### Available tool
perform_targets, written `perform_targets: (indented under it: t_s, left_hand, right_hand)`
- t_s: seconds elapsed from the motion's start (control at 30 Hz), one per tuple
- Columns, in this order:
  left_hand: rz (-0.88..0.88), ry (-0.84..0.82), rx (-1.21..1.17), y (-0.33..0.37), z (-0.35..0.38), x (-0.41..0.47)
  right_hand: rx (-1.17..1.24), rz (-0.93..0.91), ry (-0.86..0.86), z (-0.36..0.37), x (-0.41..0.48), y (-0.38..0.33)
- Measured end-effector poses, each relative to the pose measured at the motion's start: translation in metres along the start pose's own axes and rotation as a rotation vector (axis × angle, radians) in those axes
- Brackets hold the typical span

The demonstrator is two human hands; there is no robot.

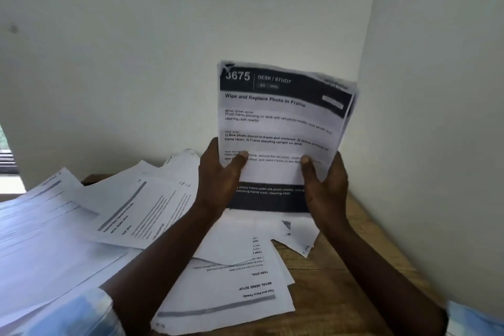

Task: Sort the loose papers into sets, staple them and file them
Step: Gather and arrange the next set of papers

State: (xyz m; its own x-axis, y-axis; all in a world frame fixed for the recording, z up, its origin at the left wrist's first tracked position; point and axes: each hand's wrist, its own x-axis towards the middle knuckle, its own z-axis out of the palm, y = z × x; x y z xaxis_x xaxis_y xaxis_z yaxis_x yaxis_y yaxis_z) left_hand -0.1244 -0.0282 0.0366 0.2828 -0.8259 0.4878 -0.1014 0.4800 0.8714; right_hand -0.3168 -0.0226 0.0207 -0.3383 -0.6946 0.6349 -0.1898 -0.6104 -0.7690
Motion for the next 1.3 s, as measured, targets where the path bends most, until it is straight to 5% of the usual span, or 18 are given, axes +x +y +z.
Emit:
perform_targets:
  t_s: [0.33,0.57,1.07,1.3]
  left_hand:
    - [-0.054,-0.154,0.195,-0.030,-0.001,-0.011]
    - [-0.517,-0.449,0.208,-0.031,-0.018,-0.009]
    - [-0.314,-0.252,0.200,-0.063,-0.012,-0.012]
    - [-0.445,-0.528,-0.128,-0.061,-0.033,-0.003]
  right_hand:
    - [-0.145,0.054,0.073,-0.011,-0.012,0.029]
    - [-0.169,0.123,0.244,-0.013,0.007,0.041]
    - [-0.131,0.134,0.187,-0.007,-0.003,0.063]
    - [-0.045,0.261,0.251,-0.017,0.009,0.081]
